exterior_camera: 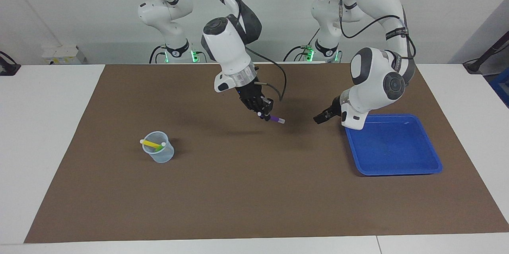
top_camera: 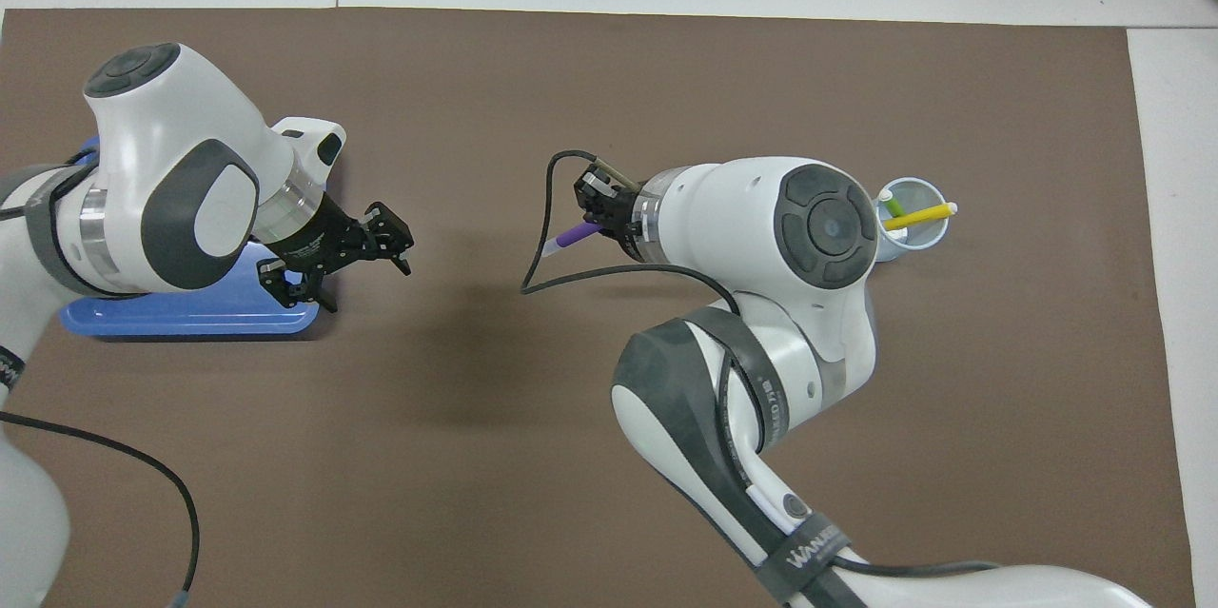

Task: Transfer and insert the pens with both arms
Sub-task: 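Carry the purple pen to the cup while the left gripper returns, then lower the purple pen into the white cup with the right gripper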

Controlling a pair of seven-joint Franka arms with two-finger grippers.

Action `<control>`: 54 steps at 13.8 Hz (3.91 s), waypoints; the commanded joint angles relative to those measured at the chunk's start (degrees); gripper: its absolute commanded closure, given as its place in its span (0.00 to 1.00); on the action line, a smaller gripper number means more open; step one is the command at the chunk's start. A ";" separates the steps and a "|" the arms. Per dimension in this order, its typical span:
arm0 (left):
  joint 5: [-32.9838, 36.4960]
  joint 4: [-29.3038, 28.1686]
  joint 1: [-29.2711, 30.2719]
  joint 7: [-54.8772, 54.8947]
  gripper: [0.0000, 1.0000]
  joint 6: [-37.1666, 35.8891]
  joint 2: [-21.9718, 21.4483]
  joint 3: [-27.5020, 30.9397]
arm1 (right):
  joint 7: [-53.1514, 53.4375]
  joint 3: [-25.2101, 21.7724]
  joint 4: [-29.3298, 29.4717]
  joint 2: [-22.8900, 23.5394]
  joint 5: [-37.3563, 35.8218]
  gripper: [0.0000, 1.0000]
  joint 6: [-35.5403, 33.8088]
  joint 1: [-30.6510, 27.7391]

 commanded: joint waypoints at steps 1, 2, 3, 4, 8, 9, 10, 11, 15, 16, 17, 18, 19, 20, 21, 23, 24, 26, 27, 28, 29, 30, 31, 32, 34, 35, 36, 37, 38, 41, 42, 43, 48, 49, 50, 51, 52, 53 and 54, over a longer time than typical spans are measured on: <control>3.10 -1.20 3.06 19.23 0.00 0.35 -2.26 -0.15 | -9.23 0.34 -0.30 -3.06 -3.16 1.00 -6.37 -3.98; 3.19 -0.93 3.94 22.59 0.00 1.48 -2.35 -0.06 | -13.27 0.34 -0.30 -3.67 -3.25 1.00 -8.30 -5.48; 3.45 -0.93 4.90 23.50 0.00 2.97 -2.61 -0.15 | -17.05 0.25 -0.30 -4.38 -3.52 1.00 -9.89 -7.06; 3.63 -1.02 5.26 23.50 0.00 4.55 -2.61 -0.06 | -20.40 0.25 -0.30 -4.99 -4.56 1.00 -11.39 -8.55; 14.25 0.39 4.30 23.24 0.00 7.91 -3.92 -0.15 | -34.54 0.34 -0.82 -6.84 -13.16 1.00 -15.44 -14.00; 14.44 0.56 4.56 23.15 0.00 8.52 -4.28 -0.24 | -37.89 0.34 -0.91 -7.19 -16.06 1.00 -15.70 -15.06; 14.44 0.30 5.26 23.07 0.00 9.31 -4.37 -0.33 | -41.40 0.34 -0.91 -7.37 -19.31 1.00 -15.79 -15.94; 14.44 0.21 5.96 22.98 0.00 9.93 -4.37 -0.24 | -44.57 0.34 -1.08 -7.55 -22.30 1.00 -15.79 -16.65; 14.09 4.33 5.44 23.06 0.00 10.11 -5.33 -0.33 | -50.83 0.43 -2.31 -8.07 -26.89 1.00 -15.18 -19.55; 14.09 4.78 5.35 23.33 0.00 10.28 -5.68 -0.50 | -51.10 0.43 -2.58 -8.25 -27.51 1.00 -15.53 -19.90; 14.35 4.96 5.27 23.33 0.00 10.28 -6.30 -0.50 | -51.10 0.43 -3.36 -8.60 -27.86 1.00 -15.53 -20.08; 14.53 5.13 5.18 23.33 0.00 9.59 -7.87 -0.50 | -51.10 0.34 -4.94 -9.30 -28.30 1.00 -15.10 -20.34; 14.53 4.79 5.26 23.42 0.00 8.88 -10.41 -0.59 | -51.19 0.43 -6.35 -9.91 -28.83 1.00 -14.31 -21.39; 14.53 4.26 5.61 23.50 0.00 7.14 -13.48 -0.59 | -51.19 0.34 -7.23 -10.01 -29.18 1.00 -12.73 -22.01; 14.53 4.34 5.79 23.42 0.00 4.34 -15.94 -0.68 | -51.45 0.43 -8.02 -10.10 -29.27 1.00 -11.07 -22.88; 14.53 4.52 5.27 23.24 0.00 -0.50 -19.56 -0.59 | -52.24 0.43 -10.56 -10.62 -29.27 1.00 -7.90 -24.21; 14.53 4.52 5.27 23.24 0.00 -1.66 -20.62 -0.59 | -52.33 0.43 -12.32 -11.15 -29.27 1.00 -5.71 -24.47; 14.53 5.13 5.88 23.41 0.00 -0.80 -20.54 -0.42 | -52.25 0.43 -14.09 -11.59 -29.27 1.00 -3.32 -24.91; 14.79 6.79 5.97 23.59 0.00 -1.92 -20.02 -0.24 | -52.16 0.43 -14.27 -11.50 -29.27 1.00 -3.23 -24.91; 15.66 10.28 5.36 23.51 0.00 -4.89 -18.79 -0.41 | -52.07 0.51 -14.18 -11.50 -29.27 1.00 -3.23 -24.91; 16.63 14.06 5.18 23.50 0.00 -9.10 -17.22 -0.59 | -51.81 0.51 -14.27 -11.50 -29.27 1.00 -3.23 -24.83; 16.29 16.10 5.18 23.50 0.00 -11.49 -16.24 -0.68 | -51.72 0.51 -14.27 -11.50 -29.27 1.00 -3.23 -24.83; 15.85 16.21 5.53 23.59 0.00 -11.25 -16.15 -0.68 | -51.63 0.51 -14.36 -11.50 -29.18 1.00 -3.23 -24.83; 15.59 14.90 5.70 23.24 0.00 -9.16 -16.67 -0.77 | -51.72 0.51 -14.36 -11.42 -29.27 1.00 -3.23 -24.83; 15.50 9.03 5.97 23.07 0.00 -5.11 -19.21 -0.42 | -51.63 0.51 -14.36 -11.33 -29.18 0.96 -3.31 -24.83; 15.50 7.87 6.06 23.15 0.00 -4.92 -19.66 -0.15 | -51.72 0.51 -14.36 -11.33 -29.18 0.85 -3.40 -24.83; 15.58 7.77 5.97 23.07 0.00 -5.10 -19.75 -0.15 | -51.63 0.51 -14.36 -11.33 -29.18 0.84 -3.40 -24.83; 15.58 7.77 5.62 23.15 0.00 -5.45 -19.84 -0.15 | -51.72 0.51 -14.36 -11.33 -29.18 0.83 -3.40 -24.65; 15.50 7.68 5.36 23.15 0.00 -5.54 -19.84 -0.15 | -51.72 0.51 -14.36 -11.33 -29.18 0.83 -3.40 -24.48; 15.50 7.68 5.61 23.07 0.00 -5.54 -19.84 -0.15 | -51.81 0.51 -14.36 -11.15 -29.18 0.66 -3.31 -24.56; 15.50 7.68 5.88 23.15 0.00 -5.62 -19.84 -0.15 | -51.81 0.51 -14.36 -11.15 -29.18 0.55 -3.31 -24.56; 15.50 7.68 5.97 23.15 0.00 -5.62 -19.84 -0.15 | -51.81 0.51 -14.36 -11.15 -29.18 0.47 -3.31 -24.56; 15.50 7.68 5.88 23.07 0.00 -5.54 -19.84 -0.15 | -51.90 0.51 -14.27 -11.06 -29.18 0.39 -3.31 -24.83; 15.58 7.68 5.88 23.15 0.00 -5.62 -19.84 -0.15 | -51.90 0.51 -14.27 -11.06 -29.18 0.39 -3.31 -24.74; 15.58 7.68 5.88 23.15 0.00 -5.62 -19.84 -0.15 | -51.90 0.51 -14.27 -11.06 -29.18 0.39 -3.31 -24.74; 15.50 7.68 5.97 23.15 0.00 -5.62 -19.84 -0.15 | -51.81 0.51 -14.27 -11.06 -29.18 0.39 -3.40 -24.56; 15.50 7.68 5.88 23.15 0.00 -5.62 -19.84 -0.15 | -51.81 0.51 -14.18 -11.06 -29.18 0.39 -3.49 -24.48; 15.58 7.68 5.88 23.15 0.00 -5.62 -19.84 -0.15 | -51.81 0.51 -14.09 -11.06 -29.18 0.39 -3.49 -24.39; 15.50 7.68 5.88 23.15 0.00 -5.62 -19.84 -0.15 | -51.81 0.51 -13.92 -11.06 -29.18 0.39 -3.58 -24.30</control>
